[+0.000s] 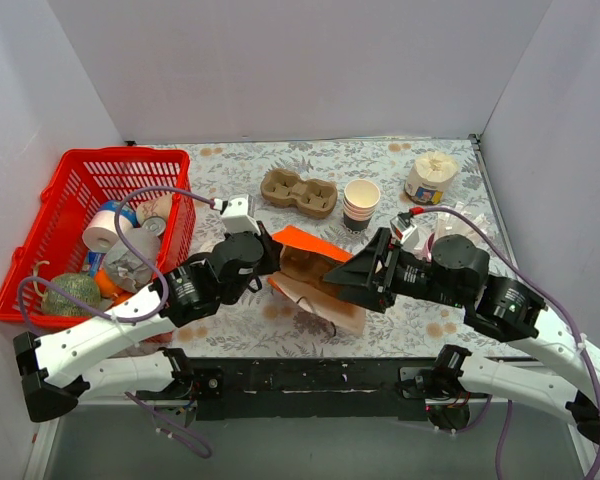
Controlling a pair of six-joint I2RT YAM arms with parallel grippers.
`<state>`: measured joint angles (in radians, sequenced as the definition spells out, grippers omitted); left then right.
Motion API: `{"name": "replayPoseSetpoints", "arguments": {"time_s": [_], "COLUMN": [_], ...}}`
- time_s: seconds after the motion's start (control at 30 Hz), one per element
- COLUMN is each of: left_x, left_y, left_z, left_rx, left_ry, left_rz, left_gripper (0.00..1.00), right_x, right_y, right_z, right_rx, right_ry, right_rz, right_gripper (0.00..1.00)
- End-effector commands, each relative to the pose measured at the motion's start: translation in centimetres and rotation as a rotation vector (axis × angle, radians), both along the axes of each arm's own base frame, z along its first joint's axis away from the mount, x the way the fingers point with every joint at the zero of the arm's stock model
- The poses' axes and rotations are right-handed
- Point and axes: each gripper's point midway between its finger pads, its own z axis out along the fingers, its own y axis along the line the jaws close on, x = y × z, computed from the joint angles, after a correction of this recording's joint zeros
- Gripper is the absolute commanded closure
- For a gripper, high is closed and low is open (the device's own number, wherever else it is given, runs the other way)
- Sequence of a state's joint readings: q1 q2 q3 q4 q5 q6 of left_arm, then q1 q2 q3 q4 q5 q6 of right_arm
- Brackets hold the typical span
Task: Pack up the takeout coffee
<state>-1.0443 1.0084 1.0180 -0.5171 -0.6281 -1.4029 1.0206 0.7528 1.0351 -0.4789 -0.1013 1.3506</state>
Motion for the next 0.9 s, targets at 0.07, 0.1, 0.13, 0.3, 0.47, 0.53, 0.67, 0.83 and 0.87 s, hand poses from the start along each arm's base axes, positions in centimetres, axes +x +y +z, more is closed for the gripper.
{"name": "replayPoseSetpoints", "arguments": {"time_s": [0.07, 0.1, 0.13, 0.3, 0.47, 0.53, 0.67, 0.83, 0.87], "left_x": [1.3, 1.5, 1.5, 1.5, 1.2, 1.2, 0.8, 0.7, 0.7], "left_y": [2.7, 3.1, 3.2, 1.6, -0.3, -0.7, -1.6, -2.1, -2.2], "left_z": [2.1, 2.1, 2.0, 2.4, 1.9, 1.4, 0.9, 0.3, 0.2], "left_rx": [-0.003, 0.008, 0.015, -0.016, -0.020, -0.019, -0.030, -0.042, -0.034], "left_ry": [-0.131, -0.138, -0.139, -0.148, -0.125, -0.110, -0.085, -0.067, -0.069], "left_rz": [0.106, 0.125, 0.131, 0.069, -0.007, -0.017, -0.053, -0.059, -0.066], "left_gripper": [1.00, 1.00, 1.00, 1.00, 1.00, 1.00, 1.00, 1.00, 1.00], "right_x": [-1.8, -2.1, -2.6, -5.4, -6.5, -6.8, -6.7, -8.0, -8.1], "right_y": [-2.8, -3.1, -3.1, -1.5, 1.3, 2.5, 4.5, 4.8, 4.9], "right_z": [0.2, 0.5, 0.5, -1.2, -0.5, 0.4, 1.4, 4.3, 4.6], "right_rx": [0.030, 0.039, 0.040, 0.033, 0.144, 0.178, 0.182, 0.310, 0.335], "right_ry": [0.050, 0.044, 0.041, 0.101, 0.029, -0.035, -0.138, -0.206, -0.232], "right_rz": [-0.011, -0.001, 0.020, 0.228, 0.420, 0.509, 0.628, 0.758, 0.772], "right_gripper": [0.02, 0.02, 0.02, 0.02, 0.02, 0.02, 0.02, 0.02, 0.02]}}
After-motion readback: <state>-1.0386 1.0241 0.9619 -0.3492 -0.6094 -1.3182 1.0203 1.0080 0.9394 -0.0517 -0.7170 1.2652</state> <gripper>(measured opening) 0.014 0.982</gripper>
